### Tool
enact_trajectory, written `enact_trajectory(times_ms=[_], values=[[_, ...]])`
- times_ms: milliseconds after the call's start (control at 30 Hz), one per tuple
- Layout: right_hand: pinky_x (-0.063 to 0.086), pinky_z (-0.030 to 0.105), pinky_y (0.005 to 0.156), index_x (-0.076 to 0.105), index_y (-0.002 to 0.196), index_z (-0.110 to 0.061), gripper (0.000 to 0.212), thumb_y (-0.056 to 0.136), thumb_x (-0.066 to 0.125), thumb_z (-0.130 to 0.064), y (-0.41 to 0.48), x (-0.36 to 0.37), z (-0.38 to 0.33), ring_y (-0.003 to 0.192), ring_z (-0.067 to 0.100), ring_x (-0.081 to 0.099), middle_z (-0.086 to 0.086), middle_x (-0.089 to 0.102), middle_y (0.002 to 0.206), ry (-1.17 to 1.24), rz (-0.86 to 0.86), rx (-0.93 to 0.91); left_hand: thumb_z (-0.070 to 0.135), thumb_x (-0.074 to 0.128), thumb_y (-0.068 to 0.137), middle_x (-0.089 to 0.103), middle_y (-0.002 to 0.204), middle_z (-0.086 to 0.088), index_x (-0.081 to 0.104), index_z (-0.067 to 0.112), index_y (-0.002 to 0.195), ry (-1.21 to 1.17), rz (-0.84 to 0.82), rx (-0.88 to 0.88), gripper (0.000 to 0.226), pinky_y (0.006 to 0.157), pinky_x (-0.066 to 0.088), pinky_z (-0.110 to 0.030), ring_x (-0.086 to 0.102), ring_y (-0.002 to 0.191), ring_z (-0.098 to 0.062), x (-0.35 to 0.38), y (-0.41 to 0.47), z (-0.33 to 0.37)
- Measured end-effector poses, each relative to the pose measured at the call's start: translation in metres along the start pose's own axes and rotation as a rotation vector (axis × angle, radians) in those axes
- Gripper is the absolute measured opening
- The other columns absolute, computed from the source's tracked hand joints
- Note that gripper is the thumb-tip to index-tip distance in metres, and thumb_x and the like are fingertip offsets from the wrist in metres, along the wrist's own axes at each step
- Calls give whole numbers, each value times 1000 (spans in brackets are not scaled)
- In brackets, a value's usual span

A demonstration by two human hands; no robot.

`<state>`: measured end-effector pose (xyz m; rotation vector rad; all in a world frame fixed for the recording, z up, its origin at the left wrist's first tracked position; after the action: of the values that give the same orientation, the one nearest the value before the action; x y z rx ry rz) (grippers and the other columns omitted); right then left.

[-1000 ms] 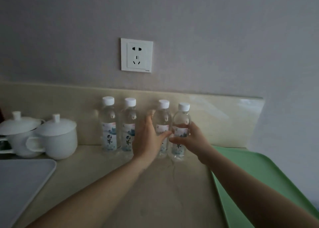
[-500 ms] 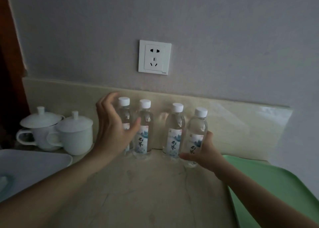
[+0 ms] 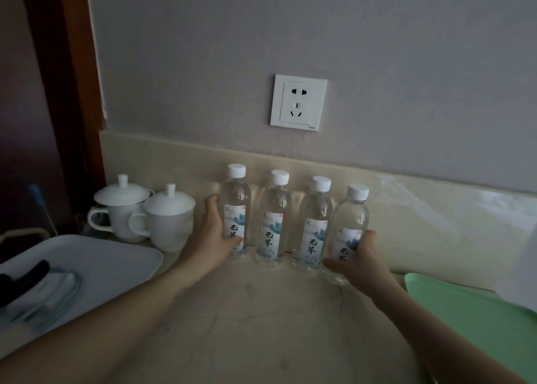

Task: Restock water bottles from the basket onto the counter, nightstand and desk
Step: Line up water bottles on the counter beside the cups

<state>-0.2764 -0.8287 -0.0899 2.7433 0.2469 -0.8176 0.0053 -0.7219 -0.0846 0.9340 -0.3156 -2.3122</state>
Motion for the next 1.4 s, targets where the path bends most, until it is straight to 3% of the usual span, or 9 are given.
enact_trajectory(times_ms=[200, 300, 400, 500, 667, 800, 1000, 1167, 1400], values=[[54, 42, 88, 23, 110, -17, 73, 71, 85, -20, -1, 16, -20, 108, 30, 60, 11, 57, 120, -87, -46, 32, 11, 74, 80, 42, 144, -8, 6, 21, 146, -12, -50, 2, 94, 95, 47, -38, 55, 118, -26, -6, 0, -3], [48, 41, 99, 18, 137, -8, 104, 65, 86, -39, -8, 15, -29, 125, 32, 49, 16, 41, 139, -49, -61, 52, 9, 73, 79, 32, 145, -10, 1, 17, 149, -22, -100, 15, 100, 98, 43, -33, 47, 125, -25, -2, -3, -2], [32, 51, 112, 10, 150, -14, 118, 65, 71, -68, -20, -3, -60, 140, 32, 25, 15, 21, 150, 25, 223, -108, 5, 68, 81, 31, 144, -10, 1, 19, 149, -19, -93, 19, 97, 89, 46, -27, 50, 117, -21, -1, -4, -2], [28, 45, 110, 34, 141, -18, 81, 81, 57, -67, -26, -25, -117, 132, 27, 34, 7, 42, 139, -171, 523, -451, 4, 65, 83, 36, 143, -7, 0, 23, 148, -7, -77, 5, 94, 75, 42, -22, 53, 103, -18, 0, -5, -3], [22, 49, 109, 50, 125, -31, 59, 87, 33, -74, 5, 5, -178, 121, 22, 51, -4, 64, 120, -756, 227, -619, 6, 63, 83, 38, 143, -8, -2, 25, 149, 7, -88, -21, 95, 75, 44, -28, 57, 101, -22, 2, -4, -1], [23, 49, 103, 53, 123, -36, 54, 86, 40, -74, 21, 26, -189, 116, 23, 55, -4, 68, 113, -925, 111, -613, 6, 65, 83, 40, 143, -8, -1, 26, 149, 2, -99, 1, 95, 80, 42, -27, 55, 107, -21, 3, -2, 1], [23, 45, 101, 53, 120, -32, 37, 90, 58, -52, 31, 34, -194, 106, 20, 61, -6, 68, 114, -802, 2, -586, 5, 67, 84, 42, 143, -8, 1, 29, 148, -24, -104, 15, 95, 85, 45, -30, 56, 115, -24, 4, -1, 1], [43, 36, 90, 56, 123, -20, 37, 90, 66, -32, 30, 40, -195, 106, 27, 60, 6, 66, 119, -628, -91, -584, 4, 68, 83, 40, 143, -10, 2, 25, 148, -34, -94, 20, 95, 90, 43, -30, 52, 119, -25, 5, 0, 0], [50, 39, 92, 57, 124, -16, 42, 87, 69, -33, 28, 36, -194, 105, 27, 61, 10, 65, 119, -592, -144, -585, 9, 69, 80, 34, 145, -11, -2, 20, 150, 2, -113, 25, 101, 98, 44, -36, 46, 126, -26, 7, -1, 4]])
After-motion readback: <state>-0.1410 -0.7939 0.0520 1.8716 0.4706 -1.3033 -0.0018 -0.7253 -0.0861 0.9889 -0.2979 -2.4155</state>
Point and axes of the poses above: each hand's wrist, its own y-axis towards the middle knuckle, its own x-axis out of the palm, z = x × y, the point moved 5 cm from there along y, towards the middle knuckle
